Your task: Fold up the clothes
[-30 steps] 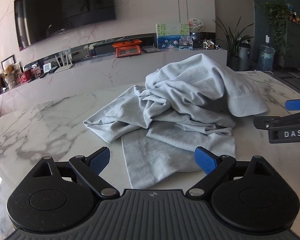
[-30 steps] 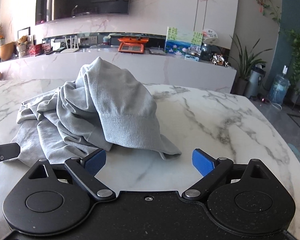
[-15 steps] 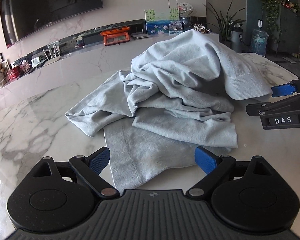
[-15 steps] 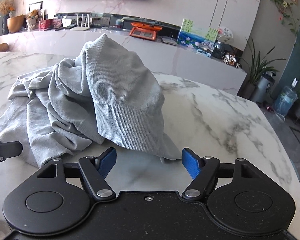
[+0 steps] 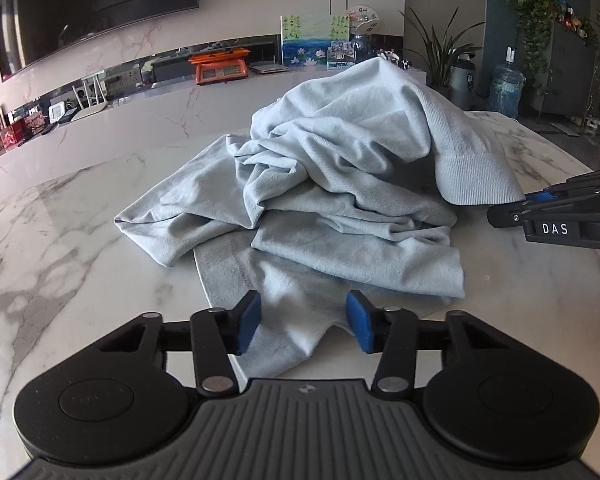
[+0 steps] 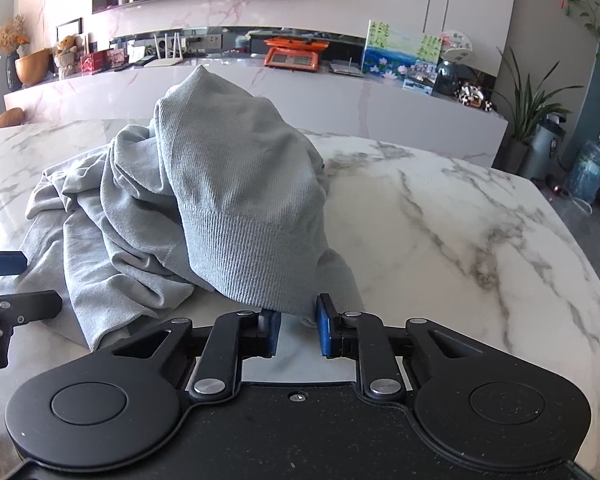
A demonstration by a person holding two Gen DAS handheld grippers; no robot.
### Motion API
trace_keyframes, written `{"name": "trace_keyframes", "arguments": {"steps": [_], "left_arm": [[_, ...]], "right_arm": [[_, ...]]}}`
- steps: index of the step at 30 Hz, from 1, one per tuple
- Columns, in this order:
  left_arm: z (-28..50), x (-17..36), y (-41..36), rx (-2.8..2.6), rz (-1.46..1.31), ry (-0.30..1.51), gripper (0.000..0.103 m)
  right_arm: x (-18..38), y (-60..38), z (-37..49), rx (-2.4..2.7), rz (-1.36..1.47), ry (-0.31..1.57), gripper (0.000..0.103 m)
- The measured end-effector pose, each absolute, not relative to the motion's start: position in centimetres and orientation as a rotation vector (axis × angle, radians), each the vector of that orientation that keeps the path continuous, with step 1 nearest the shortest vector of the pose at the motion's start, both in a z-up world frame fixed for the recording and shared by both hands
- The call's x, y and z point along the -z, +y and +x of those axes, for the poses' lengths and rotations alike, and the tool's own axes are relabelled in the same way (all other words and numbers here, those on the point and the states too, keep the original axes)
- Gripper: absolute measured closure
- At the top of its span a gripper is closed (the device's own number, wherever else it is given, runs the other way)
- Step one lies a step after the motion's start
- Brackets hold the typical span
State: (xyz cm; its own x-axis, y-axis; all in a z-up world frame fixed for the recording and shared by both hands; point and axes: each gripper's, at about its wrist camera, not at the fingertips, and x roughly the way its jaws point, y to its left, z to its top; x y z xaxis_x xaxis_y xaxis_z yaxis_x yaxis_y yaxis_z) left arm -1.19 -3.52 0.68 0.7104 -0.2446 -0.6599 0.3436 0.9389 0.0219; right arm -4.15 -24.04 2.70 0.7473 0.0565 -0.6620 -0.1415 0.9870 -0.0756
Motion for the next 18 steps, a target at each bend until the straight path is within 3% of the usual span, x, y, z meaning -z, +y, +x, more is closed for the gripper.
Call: {"name": "trace_keyframes", "arguments": {"steps": [3,6,18], "left_arm": [[-1.1,-0.8,-3.3,0.321,0.15,0.715,0.09],[-1.2,-1.1,-3.1,0.308,0.142,0.718,0.095],[-2.5,-3.3,-0.3,0.19,0.131,0.699,0.097]], "right_arm": [[-2.8,-23.9,-4.2,-0.102,-0.133,0.716,0.093],[-3.1,-23.9,-4.4,-0.098,-0.132,0.716,0.096],[-6.1,-24.7,-7.2,-0.068,-0.141,0.68,0.099]]}}
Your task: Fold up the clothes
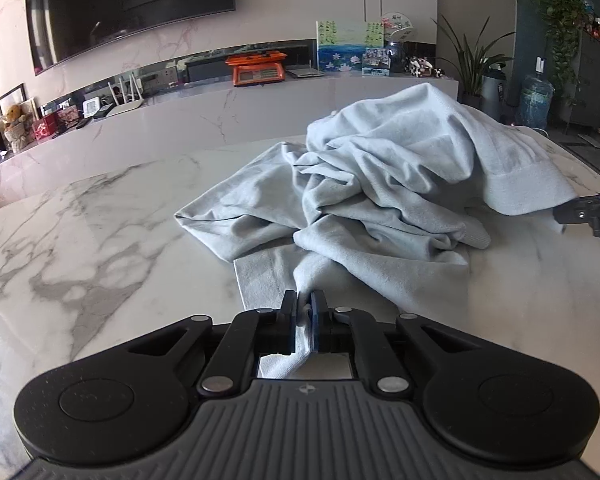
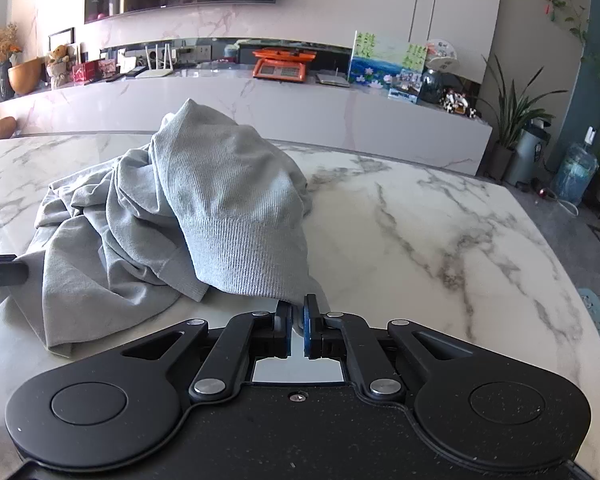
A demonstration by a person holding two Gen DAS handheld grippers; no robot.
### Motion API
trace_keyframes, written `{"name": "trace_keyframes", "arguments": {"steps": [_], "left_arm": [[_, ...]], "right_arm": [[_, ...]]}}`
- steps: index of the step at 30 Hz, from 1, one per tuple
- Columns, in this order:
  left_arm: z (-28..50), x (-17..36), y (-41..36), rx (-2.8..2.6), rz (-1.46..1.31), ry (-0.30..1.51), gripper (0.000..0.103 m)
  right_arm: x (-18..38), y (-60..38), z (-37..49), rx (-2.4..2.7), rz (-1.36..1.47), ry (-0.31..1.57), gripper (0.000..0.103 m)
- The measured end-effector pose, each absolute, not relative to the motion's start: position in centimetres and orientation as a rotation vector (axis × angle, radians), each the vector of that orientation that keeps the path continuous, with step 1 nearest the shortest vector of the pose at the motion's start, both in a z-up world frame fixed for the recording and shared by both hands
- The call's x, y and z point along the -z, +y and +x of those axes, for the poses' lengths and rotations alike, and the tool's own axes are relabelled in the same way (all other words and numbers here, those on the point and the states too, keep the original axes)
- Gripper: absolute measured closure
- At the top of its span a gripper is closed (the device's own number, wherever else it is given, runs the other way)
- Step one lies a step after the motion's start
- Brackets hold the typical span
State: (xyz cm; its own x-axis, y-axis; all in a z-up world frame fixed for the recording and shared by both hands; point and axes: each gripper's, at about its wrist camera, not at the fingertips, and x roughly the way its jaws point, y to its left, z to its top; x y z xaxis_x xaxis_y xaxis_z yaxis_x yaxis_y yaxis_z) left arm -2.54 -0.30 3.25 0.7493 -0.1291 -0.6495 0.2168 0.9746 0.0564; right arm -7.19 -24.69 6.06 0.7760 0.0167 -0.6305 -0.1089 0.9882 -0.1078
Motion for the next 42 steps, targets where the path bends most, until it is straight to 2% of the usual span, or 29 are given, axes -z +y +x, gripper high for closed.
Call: {"name": "trace_keyframes", "arguments": {"steps": [20,24,30,32,35,37,40,42], "left_arm": [[-4.0,-13.9,9.2,-0.11,0.167,0.58,0.098],[-3.6,-13.9,10.1,-0.164,0.186,0.595,0.098],[-3.1,-11.9,10.2,-0.153,0.193,0.655,0.098],[-3.1,-11.2,10.0,-0.138,0.206,0.682,0.097],[-3.1,-10.1,9.7,-0.12,0.222,0.721,0.094],[-3.3,-9.8,9.7,-0.104,0.222,0.73,0.089],[-3.7,-9.6,9.3,-0.084,0.225,0.733,0.081],[-4.0,-9.4,8.8,-0.062,0.222,0.737,0.079]], "right_arm": [[-17.6,-31.4,-12.6,0.1,-0.217,0.619,0.1],[-17.0,-34.6,-12.3,0.197,-0.231,0.667,0.1],[-13.1,-37.5,-10.4,0.232,-0.223,0.812,0.099],[-12.0,-37.6,-10.3,0.209,-0.213,0.851,0.098],[-11.3,-37.1,-10.6,0.195,-0.25,0.865,0.09],[-11.1,-36.7,-11.2,0.187,-0.289,0.864,0.076],[-11.2,-35.9,-12.4,0.142,-0.314,0.853,0.073],[-11.5,-35.2,-13.3,0.089,-0.318,0.846,0.073]]}}
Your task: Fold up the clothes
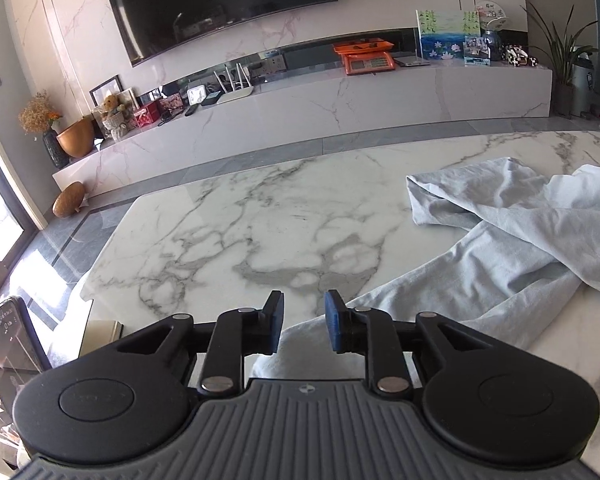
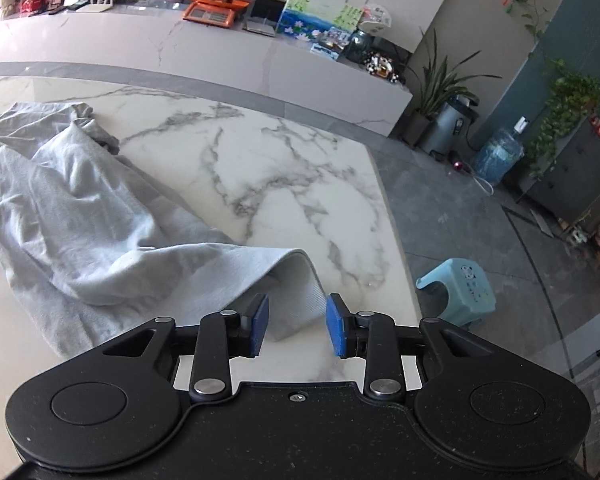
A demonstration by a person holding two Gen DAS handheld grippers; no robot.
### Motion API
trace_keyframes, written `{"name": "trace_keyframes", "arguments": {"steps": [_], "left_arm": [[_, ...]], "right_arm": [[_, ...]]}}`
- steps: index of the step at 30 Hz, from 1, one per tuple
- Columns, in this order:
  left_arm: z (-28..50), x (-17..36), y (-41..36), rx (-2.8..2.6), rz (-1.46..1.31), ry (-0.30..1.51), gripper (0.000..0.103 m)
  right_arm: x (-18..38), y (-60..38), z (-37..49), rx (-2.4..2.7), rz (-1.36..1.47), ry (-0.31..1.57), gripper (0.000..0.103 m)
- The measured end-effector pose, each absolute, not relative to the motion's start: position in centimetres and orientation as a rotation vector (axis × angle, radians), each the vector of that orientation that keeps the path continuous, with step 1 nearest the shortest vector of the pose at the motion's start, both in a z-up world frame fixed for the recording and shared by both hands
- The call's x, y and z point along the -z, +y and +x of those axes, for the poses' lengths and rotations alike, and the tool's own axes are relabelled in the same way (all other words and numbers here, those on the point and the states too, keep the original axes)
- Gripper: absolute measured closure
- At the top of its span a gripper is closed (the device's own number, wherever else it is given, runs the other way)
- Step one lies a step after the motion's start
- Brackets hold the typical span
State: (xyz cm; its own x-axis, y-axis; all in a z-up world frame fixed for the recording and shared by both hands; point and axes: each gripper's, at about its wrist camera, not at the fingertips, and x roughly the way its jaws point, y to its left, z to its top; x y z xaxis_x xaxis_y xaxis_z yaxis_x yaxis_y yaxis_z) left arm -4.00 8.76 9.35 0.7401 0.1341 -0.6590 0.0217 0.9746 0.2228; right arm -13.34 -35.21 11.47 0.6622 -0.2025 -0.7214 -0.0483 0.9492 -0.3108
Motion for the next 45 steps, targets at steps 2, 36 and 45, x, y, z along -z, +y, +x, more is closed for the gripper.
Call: {"name": "trace_keyframes", "arguments": {"steps": [2,36,45], "left_arm": [[-4.1,-9.1,7.8,-0.027,0.22,0.744,0.077],[-4.2,-3.2,3.1,0.215,0.18,0.799,0.061],[-3.6,-2.3,3.8,0.207,0.188,0.875,0.071]], "right_arm": [[-11.4,-34.3,-14.0,0.003,-0.303,0.85,0.073],[-3.9,-25.1,-12.6,-0.354,-0.418,0.988,0.1],[-7.0,-25.0,-11.9,-0.313,-0.533,0.928,0.101]]}}
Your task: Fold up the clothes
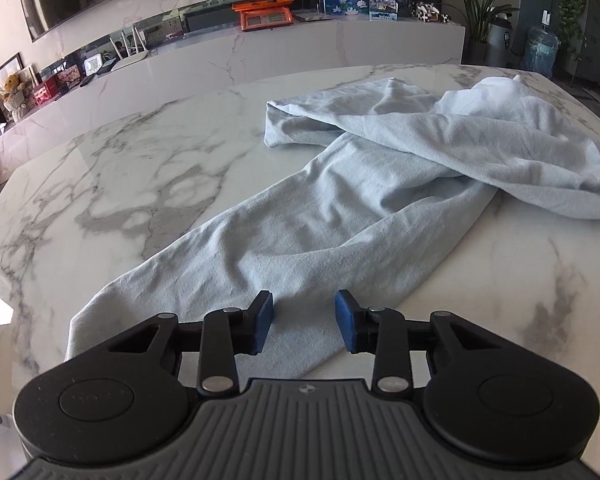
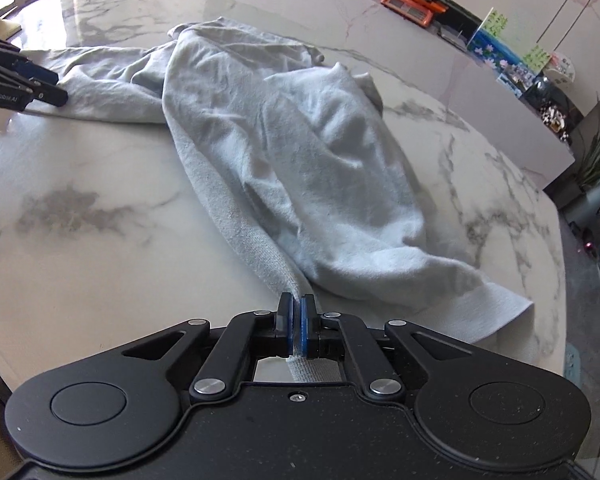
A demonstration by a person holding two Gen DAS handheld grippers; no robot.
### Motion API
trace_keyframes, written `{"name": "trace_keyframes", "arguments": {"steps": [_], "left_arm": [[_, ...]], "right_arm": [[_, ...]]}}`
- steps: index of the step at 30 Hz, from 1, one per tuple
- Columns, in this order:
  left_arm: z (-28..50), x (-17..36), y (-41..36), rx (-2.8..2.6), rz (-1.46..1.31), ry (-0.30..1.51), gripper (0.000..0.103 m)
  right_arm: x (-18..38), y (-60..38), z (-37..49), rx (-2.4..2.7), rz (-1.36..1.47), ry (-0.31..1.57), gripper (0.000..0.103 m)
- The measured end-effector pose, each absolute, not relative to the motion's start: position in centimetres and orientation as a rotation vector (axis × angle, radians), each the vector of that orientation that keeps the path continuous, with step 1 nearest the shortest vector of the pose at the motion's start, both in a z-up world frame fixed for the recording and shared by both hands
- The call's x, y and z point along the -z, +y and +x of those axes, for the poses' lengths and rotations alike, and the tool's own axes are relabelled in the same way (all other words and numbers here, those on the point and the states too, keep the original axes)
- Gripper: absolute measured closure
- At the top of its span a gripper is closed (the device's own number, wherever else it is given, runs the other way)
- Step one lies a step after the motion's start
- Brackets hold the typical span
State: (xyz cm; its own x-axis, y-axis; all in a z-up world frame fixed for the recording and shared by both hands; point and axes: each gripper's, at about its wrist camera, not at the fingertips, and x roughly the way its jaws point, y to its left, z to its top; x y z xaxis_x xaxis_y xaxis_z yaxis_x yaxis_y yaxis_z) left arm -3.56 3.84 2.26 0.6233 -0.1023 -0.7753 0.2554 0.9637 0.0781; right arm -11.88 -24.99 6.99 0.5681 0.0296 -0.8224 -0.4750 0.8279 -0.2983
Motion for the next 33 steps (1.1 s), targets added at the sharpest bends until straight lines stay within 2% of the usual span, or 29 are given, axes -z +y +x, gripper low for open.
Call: {"name": "trace_keyframes", "arguments": {"steps": [8,19,26,33], "left_arm": [[-3.4,-2.7,3.9,0.206,0.164,0.854,0.071],[-2.3,-2.7,2.8,0.235,0.21,0.868,0.071],[-0.8,-2.3,2.5,0.3,0.164,0.89,0.071],[0.0,-1.6,1.9,0.342,0.183,0.882,0.071]], "right_arm": [[-13.2,-27.5,-7.3,-0.185,-0.594,0.828,0.102],[-16.8,-31.3,2.5,-0.006,-0.651,0.765,0.102],[-15.0,-34.2,11.2,0.089,-0.619,0.76,0.102],[-9.9,-36.5,18.3,0.153,-0.597,0.803,0.102]]}}
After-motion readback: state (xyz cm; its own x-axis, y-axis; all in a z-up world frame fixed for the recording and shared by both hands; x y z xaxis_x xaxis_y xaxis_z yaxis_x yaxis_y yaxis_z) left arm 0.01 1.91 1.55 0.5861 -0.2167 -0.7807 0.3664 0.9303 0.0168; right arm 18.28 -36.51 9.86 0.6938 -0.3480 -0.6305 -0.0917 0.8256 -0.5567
